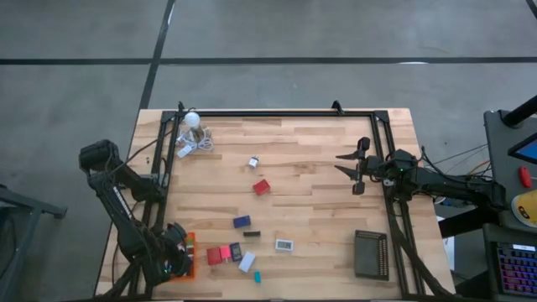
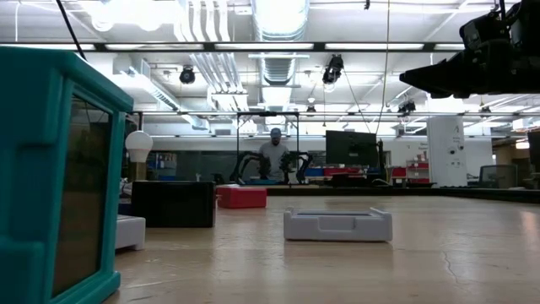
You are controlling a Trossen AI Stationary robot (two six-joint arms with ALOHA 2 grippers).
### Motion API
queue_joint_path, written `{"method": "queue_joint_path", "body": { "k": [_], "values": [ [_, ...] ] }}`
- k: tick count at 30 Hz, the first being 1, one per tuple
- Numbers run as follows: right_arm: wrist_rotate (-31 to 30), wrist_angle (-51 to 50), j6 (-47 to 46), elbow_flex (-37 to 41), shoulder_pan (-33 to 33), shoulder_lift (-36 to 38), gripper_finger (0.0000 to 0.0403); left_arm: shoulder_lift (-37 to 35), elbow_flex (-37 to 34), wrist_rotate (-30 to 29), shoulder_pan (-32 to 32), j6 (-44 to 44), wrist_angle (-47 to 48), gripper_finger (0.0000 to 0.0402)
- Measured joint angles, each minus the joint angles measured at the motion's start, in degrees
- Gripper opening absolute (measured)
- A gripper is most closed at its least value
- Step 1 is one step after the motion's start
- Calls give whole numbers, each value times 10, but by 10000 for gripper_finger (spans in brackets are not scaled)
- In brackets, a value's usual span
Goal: Pick & Place Office items
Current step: Put the bottom red charger adapter into the orange bin
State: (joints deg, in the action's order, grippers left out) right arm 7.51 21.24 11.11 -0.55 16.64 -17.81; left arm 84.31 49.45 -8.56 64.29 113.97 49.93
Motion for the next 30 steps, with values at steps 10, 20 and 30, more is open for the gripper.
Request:
{"method": "queue_joint_path", "body": {
  "k": [10,20,30],
  "values": [
    [0,0,0,0,0,0,139,-10,11,47,0,-11,-3,203],
    [0,0,0,0,0,0,139,-65,39,11,-2,-34,42,202],
    [0,0,0,0,0,0,139,-95,39,-101,-31,-70,53,202]
  ]
}}
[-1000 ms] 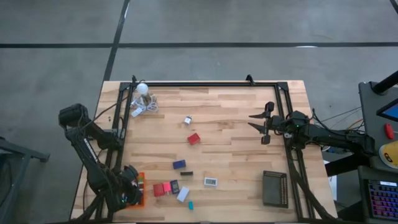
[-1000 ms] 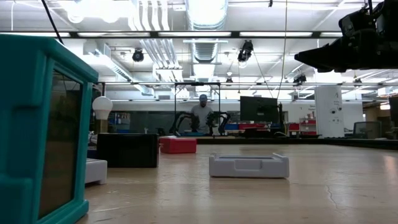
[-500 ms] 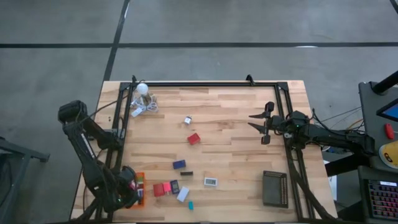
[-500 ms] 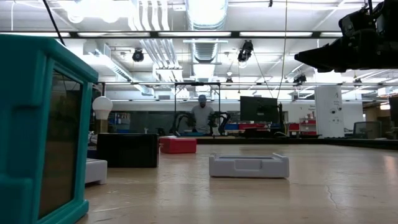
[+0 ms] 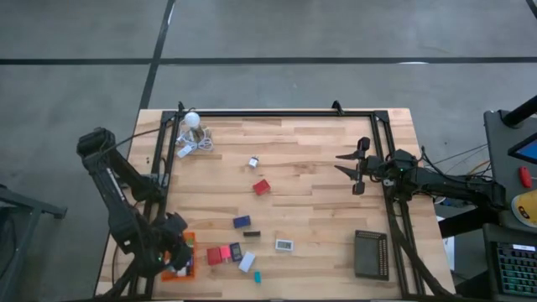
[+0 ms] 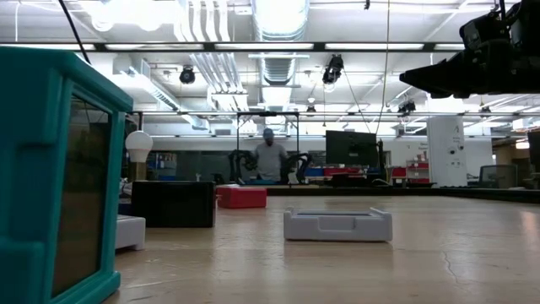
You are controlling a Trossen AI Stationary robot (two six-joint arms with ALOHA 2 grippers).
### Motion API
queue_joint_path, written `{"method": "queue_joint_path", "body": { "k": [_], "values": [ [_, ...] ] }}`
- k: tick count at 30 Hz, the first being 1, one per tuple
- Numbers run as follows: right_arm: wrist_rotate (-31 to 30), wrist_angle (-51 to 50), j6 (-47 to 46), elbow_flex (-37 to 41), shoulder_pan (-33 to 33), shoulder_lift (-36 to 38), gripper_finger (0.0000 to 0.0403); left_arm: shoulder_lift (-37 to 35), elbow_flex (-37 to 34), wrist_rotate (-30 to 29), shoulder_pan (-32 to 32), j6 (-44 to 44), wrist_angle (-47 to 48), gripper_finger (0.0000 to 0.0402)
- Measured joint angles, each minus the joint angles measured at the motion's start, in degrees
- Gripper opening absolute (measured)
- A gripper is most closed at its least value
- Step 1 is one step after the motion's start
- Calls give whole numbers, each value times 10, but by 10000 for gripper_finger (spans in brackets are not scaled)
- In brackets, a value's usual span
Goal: Pick & Place Office items
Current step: Put the bottom red charger adapter into the orange bin
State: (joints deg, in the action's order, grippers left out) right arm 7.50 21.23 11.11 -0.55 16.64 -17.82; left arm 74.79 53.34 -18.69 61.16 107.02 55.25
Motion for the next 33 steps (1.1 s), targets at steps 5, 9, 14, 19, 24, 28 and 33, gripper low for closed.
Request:
{"method": "queue_joint_path", "body": {
  "k": [5,9,14,19,24,28,33],
  "values": [
    [0,0,0,0,0,0,139,0,0,9,-34,-18,1,202],
    [0,0,0,0,0,0,139,0,0,11,-63,-63,-2,202],
    [0,0,0,0,0,0,139,1,-1,6,-92,-135,-31,202],
    [0,0,0,0,0,0,139,19,-1,1,-106,-187,-57,202],
    [0,0,0,0,0,0,139,47,-1,3,-110,-212,-81,202],
    [0,0,0,0,0,0,139,59,0,13,-111,-209,-102,202],
    [0,0,0,0,0,0,139,59,0,31,-120,-113,-105,202]
  ]
}}
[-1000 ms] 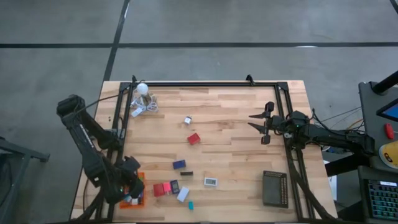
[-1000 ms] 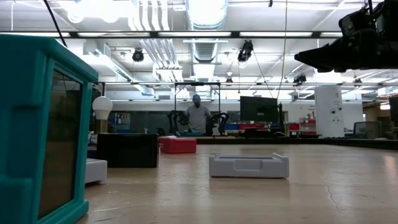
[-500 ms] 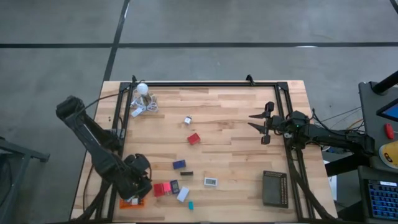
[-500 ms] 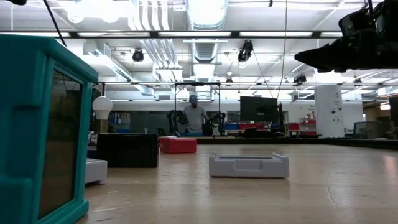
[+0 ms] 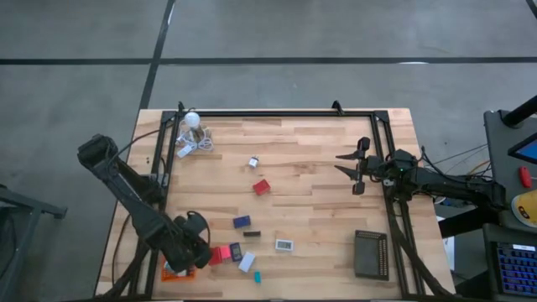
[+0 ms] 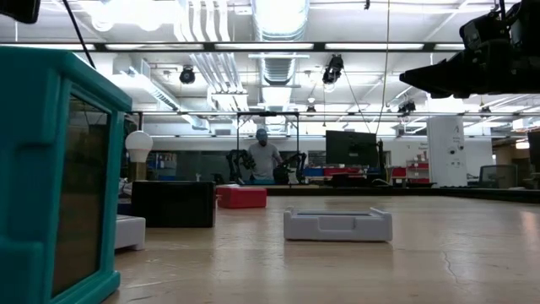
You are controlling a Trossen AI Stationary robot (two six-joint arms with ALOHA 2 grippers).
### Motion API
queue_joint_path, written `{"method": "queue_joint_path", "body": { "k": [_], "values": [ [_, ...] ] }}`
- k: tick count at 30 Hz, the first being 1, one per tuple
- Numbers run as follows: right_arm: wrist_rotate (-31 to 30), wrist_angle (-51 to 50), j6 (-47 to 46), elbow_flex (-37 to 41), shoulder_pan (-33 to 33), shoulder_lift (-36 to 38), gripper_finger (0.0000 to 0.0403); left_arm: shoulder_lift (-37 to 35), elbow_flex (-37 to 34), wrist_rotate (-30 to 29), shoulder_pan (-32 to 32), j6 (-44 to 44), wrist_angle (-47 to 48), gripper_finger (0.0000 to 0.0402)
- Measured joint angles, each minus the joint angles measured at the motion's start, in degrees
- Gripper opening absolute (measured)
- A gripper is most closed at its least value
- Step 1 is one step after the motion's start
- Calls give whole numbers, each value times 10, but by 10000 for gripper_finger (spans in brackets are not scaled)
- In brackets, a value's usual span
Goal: Pick & Place Office items
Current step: Put the bottom red charger adapter into the orange bin
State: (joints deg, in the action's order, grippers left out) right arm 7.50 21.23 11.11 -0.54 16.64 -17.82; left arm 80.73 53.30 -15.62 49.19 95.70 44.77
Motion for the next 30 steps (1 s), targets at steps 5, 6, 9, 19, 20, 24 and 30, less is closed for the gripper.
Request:
{"method": "queue_joint_path", "body": {
  "k": [5,6,9,19,20,24,30],
  "values": [
    [0,0,0,0,0,0,139,-1,0,17,-14,119,4,202],
    [0,0,0,0,0,0,139,-1,0,21,-17,153,10,202],
    [0,0,0,0,0,0,139,-1,0,40,-21,272,16,202],
    [0,0,0,0,0,0,139,17,0,67,-51,328,-28,202],
    [0,0,0,0,0,0,139,21,0,75,-55,330,-31,202],
    [0,0,0,0,0,0,139,45,0,109,-58,364,-42,202],
    [0,0,0,0,0,0,139,62,0,131,-63,366,-81,202]
  ]
}}
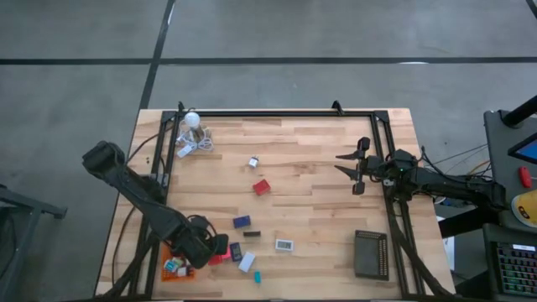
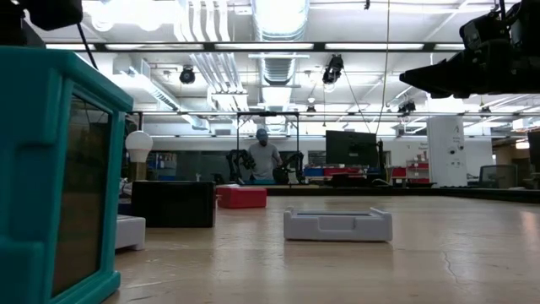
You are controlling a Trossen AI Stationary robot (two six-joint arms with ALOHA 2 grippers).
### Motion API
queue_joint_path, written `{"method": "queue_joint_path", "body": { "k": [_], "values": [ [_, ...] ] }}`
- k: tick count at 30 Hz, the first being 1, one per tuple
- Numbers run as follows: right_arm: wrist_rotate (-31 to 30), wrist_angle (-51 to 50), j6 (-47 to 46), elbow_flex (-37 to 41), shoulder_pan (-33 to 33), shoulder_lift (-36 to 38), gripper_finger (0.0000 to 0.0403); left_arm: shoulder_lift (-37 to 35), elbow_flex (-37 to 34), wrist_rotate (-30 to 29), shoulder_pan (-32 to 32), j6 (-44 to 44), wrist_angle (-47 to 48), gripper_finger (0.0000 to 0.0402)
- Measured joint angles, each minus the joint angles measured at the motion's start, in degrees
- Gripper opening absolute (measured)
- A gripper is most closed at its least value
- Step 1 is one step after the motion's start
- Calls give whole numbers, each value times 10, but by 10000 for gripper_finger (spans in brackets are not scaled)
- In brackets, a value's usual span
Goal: Pick & Place Office items
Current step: Put the bottom red charger adapter into the orange bin
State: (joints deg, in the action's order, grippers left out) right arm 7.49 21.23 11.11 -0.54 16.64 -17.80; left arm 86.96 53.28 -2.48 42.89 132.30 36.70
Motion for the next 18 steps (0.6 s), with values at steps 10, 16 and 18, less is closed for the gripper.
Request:
{"method": "queue_joint_path", "body": {
  "k": [10,16,18],
  "values": [
    [0,0,0,0,0,0,139,43,1,68,-8,28,-33,202],
    [0,0,0,0,0,0,139,60,1,98,-21,23,-55,202],
    [0,0,0,0,0,0,139,63,1,103,-24,23,-55,202]
  ]
}}
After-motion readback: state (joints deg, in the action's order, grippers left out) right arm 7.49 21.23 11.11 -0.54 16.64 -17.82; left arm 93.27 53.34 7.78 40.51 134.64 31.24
